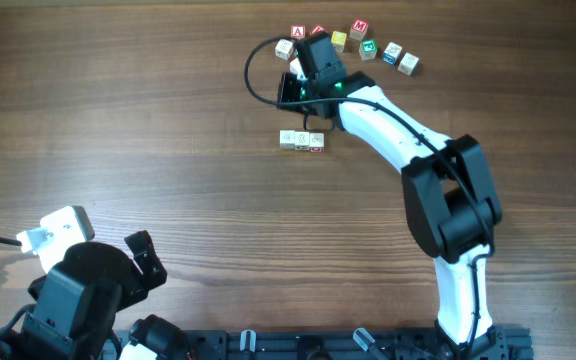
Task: Form a horizontal line
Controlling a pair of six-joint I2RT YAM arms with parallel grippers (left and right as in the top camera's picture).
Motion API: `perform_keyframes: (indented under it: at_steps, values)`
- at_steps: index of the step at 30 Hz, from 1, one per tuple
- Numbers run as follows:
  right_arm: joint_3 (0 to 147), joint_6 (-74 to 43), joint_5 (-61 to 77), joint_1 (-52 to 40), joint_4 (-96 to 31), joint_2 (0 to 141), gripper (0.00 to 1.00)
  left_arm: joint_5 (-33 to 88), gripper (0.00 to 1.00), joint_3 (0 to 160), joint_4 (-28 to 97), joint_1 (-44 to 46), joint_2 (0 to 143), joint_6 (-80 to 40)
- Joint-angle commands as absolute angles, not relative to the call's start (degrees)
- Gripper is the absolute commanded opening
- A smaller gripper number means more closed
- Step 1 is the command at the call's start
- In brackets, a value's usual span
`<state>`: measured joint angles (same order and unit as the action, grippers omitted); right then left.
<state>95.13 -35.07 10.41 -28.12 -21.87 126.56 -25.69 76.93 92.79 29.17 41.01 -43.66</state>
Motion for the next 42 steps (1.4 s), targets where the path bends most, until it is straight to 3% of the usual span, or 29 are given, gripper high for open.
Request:
perform_keyframes:
  at_steps: [1,15,42]
  values:
    - [96.12,-36.01,10.41,-28.49,-22.17,128.44,0.05,-26.46,1.0,76.82,92.64,28.97,40.86,-44.36]
    - [96.12,-35.57,12.25,-29.08,-29.54,128.49,0.05,-26.46,1.0,76.82,92.64,28.97,40.86,-44.36]
    - [96.09,-36.03,12.43,-29.78,-32.56,128.49,0.05,-26.46,1.0,76.82,92.64,28.97,40.86,-44.36]
